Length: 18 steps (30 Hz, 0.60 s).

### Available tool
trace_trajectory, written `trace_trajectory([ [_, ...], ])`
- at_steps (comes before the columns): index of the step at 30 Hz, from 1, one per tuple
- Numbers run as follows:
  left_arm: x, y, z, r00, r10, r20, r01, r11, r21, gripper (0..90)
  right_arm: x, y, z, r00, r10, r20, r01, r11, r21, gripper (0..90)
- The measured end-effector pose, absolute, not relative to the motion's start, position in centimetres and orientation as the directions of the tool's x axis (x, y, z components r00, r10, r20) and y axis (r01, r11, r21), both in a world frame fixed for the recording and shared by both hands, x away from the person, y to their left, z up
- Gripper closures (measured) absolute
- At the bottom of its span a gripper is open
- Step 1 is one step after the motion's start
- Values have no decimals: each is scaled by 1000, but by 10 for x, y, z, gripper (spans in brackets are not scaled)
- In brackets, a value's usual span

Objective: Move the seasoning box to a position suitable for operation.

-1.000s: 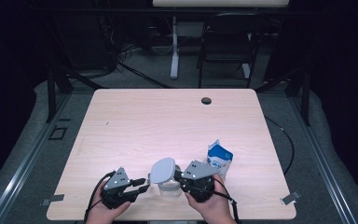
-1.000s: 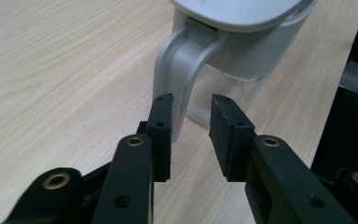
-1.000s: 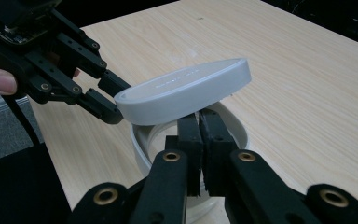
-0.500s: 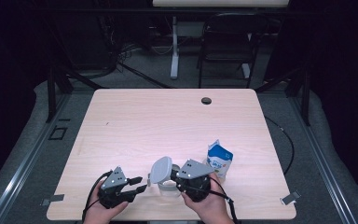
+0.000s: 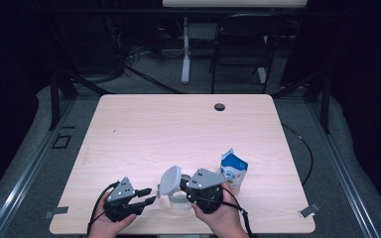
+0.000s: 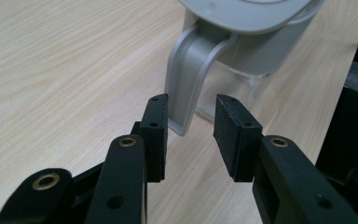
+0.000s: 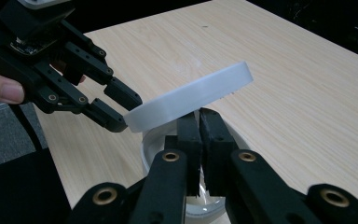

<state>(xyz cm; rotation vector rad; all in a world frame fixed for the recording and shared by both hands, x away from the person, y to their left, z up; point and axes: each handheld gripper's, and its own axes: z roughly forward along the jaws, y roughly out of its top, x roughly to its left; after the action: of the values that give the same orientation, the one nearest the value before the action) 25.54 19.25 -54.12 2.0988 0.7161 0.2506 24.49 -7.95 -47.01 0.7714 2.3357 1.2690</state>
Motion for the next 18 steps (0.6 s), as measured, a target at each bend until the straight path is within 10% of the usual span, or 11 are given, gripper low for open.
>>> trace_trajectory([
  [18, 260, 203, -541, 794, 600, -93, 417, -427, 803, 653, 245, -56, -452, -824, 559, -92, 228, 476, 849, 881],
])
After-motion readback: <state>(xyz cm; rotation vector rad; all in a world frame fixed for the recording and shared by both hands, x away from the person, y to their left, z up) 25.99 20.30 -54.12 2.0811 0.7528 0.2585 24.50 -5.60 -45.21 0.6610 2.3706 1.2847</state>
